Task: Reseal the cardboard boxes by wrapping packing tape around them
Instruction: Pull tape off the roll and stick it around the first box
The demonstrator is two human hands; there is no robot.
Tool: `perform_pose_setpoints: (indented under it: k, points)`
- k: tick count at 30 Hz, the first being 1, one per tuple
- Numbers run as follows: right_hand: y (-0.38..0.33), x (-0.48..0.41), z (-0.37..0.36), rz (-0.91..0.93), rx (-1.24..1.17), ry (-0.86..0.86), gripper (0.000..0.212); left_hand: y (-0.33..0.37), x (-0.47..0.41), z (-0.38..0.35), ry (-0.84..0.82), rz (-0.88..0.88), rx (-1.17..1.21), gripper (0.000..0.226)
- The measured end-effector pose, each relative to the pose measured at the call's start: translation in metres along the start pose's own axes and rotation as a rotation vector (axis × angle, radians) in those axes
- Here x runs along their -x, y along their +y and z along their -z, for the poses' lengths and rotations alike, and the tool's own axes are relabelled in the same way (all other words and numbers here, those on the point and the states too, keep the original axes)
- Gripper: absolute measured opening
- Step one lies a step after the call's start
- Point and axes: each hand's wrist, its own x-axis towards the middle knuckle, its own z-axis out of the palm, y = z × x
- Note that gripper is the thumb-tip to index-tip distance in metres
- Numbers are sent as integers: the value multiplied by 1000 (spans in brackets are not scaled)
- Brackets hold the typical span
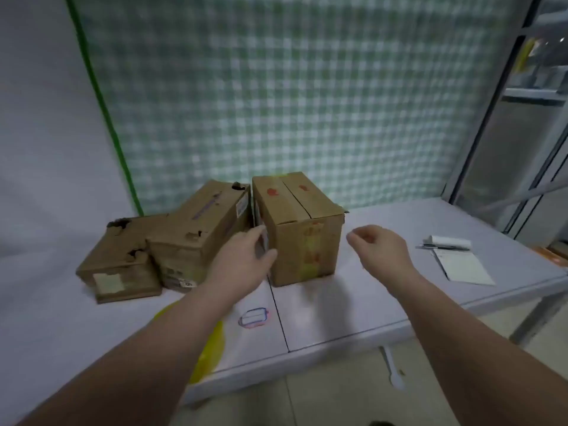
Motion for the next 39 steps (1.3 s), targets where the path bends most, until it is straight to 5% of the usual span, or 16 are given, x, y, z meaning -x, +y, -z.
perform_pose_setpoints:
  k: [7,18,27,33,39]
  points:
    - [34,-59,-30,-361,-589,-65,33,3,-51,-42,-24,194,466,87]
    - [39,-75,-40,-387,-672,-326,35,31,-67,-66,57,407,918,68]
    - [50,-45,-1,-301,-778,-188,23,73,-29,-63,80,739,1232,26]
    - [52,-23,32,-209,-752,-68,2,80,-3,-79,102,795,1472,37]
    - [59,16,46,-225,-714,142,7,94,37,-79,99,719,1308,36]
